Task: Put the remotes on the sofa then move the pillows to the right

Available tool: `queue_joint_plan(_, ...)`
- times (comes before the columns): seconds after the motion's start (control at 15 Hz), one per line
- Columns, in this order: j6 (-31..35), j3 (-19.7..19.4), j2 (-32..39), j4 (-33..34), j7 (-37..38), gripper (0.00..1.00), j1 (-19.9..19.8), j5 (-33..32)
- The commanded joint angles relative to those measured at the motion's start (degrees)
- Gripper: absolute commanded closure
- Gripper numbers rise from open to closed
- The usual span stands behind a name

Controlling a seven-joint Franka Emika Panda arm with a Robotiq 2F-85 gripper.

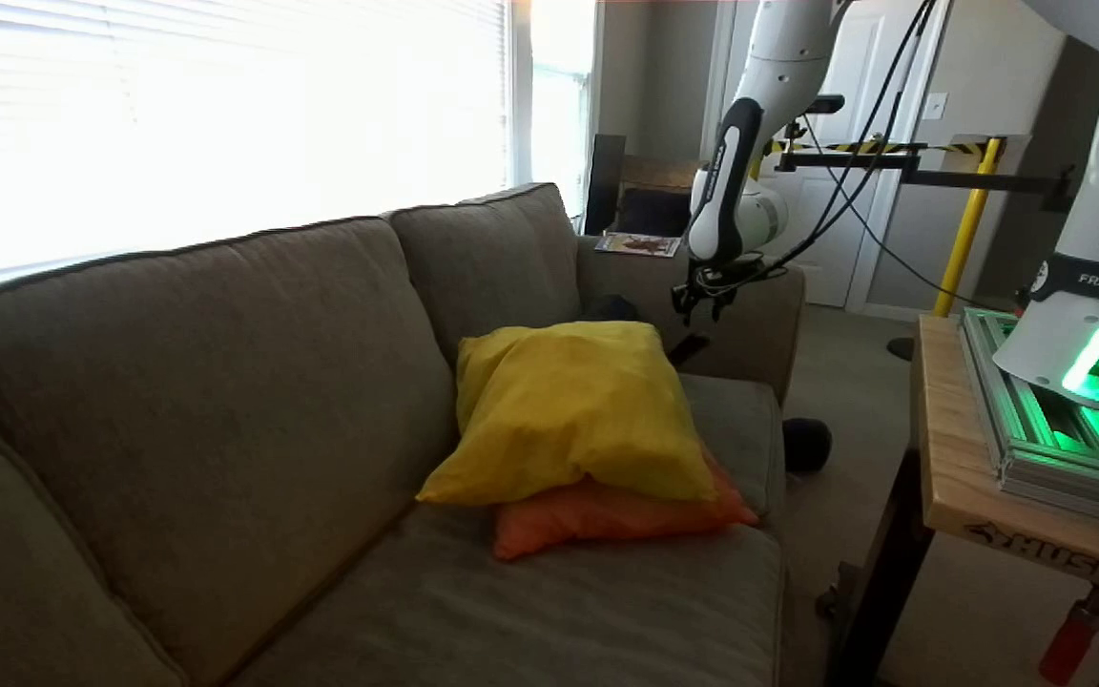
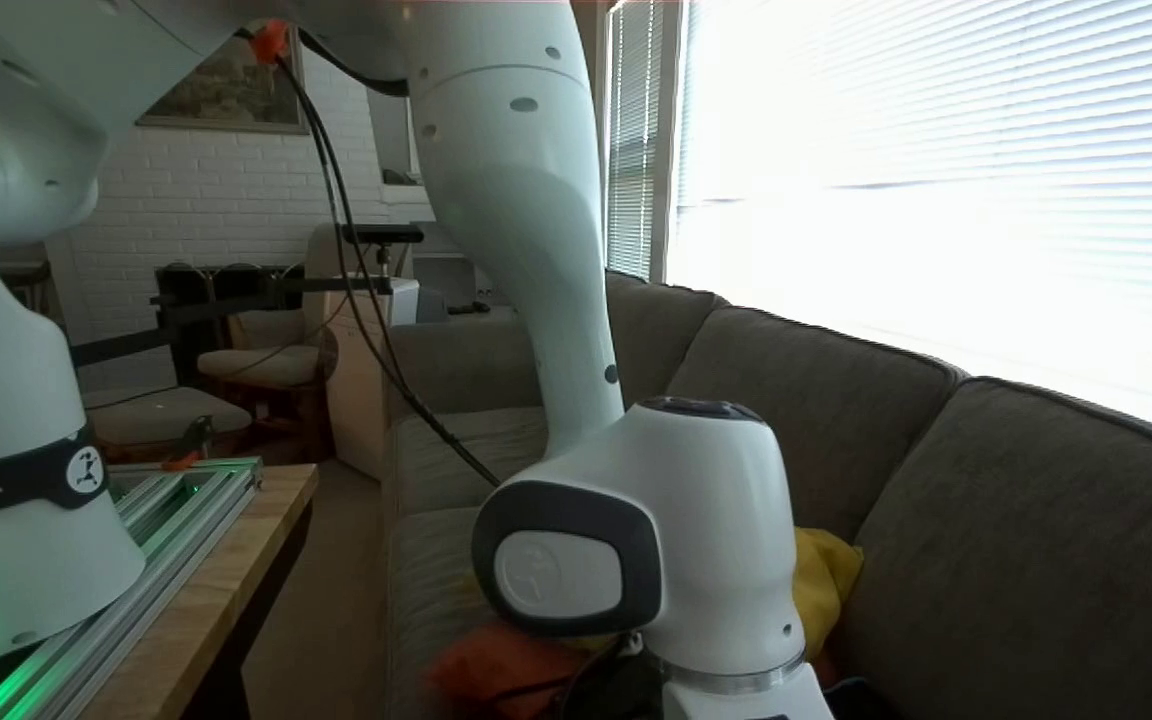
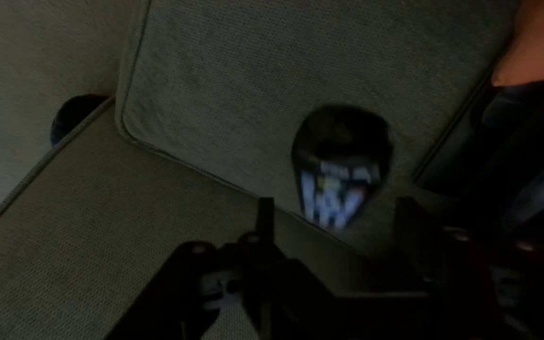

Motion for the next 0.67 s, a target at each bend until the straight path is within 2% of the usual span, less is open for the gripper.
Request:
queue_joint_plan(0.0, -1.2, 0.4, -1.7, 0.9, 0.5, 0.0, 1.4, 2.4)
queue_joint_plan(0.27, -1.0, 1.1, -7.1, -2.2, -0.3, 0.0, 3.9, 1.8)
queue_joint_plan(0.6, -2.6, 2.2, -18.9, -10.5, -5.8, 0.0, 10.2, -2.5)
